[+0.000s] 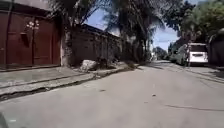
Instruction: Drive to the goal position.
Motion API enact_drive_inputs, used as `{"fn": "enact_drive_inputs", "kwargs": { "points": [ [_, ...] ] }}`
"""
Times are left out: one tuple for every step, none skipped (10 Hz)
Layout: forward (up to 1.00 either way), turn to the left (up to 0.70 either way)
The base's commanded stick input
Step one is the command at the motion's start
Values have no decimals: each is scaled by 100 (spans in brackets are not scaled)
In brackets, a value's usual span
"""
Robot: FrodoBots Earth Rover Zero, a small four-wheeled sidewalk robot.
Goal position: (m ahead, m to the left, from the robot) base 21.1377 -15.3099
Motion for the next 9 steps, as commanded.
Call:
{"fn": "enact_drive_inputs", "kwargs": {
  "points": [
    [75,-12],
    [66,-14],
    [63,-14],
    [63,-15],
    [61,-19],
    [55,-28],
    [50,-37],
    [44,-46],
    [39,-54]
  ]
}}
